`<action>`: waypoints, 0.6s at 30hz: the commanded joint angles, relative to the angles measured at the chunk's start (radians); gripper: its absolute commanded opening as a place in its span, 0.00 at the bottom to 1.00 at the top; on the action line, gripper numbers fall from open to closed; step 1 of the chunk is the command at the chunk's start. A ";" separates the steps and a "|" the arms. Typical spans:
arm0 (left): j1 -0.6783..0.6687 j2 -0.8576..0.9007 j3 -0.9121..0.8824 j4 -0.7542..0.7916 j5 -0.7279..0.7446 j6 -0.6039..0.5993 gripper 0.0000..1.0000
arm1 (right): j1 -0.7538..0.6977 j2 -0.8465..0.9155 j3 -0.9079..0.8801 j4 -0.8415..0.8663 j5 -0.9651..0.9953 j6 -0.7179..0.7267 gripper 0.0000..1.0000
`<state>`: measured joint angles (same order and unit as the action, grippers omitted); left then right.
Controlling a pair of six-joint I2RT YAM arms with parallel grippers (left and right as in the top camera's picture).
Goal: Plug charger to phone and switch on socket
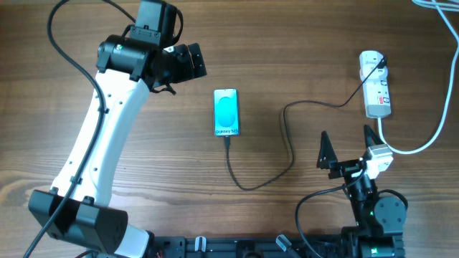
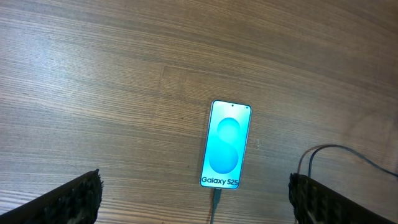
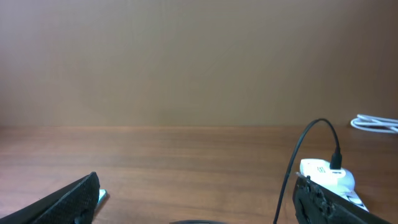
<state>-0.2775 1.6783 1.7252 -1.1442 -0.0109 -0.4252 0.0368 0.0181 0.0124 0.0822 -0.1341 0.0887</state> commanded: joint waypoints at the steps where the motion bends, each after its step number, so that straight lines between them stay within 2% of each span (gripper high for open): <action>1: 0.001 0.009 -0.004 0.003 -0.013 -0.009 1.00 | 0.003 -0.015 -0.008 -0.033 0.029 -0.006 1.00; 4: 0.001 0.009 -0.004 0.003 -0.013 -0.009 1.00 | 0.002 -0.015 -0.008 -0.079 0.033 -0.008 1.00; 10: 0.001 0.009 -0.004 0.003 -0.013 -0.009 1.00 | -0.008 -0.015 -0.007 -0.082 0.051 -0.064 1.00; 18: 0.001 0.009 -0.004 0.003 -0.013 -0.009 1.00 | -0.019 -0.015 -0.007 -0.084 0.068 -0.064 1.00</action>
<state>-0.2775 1.6783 1.7252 -1.1442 -0.0109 -0.4252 0.0227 0.0174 0.0067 -0.0006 -0.0887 0.0422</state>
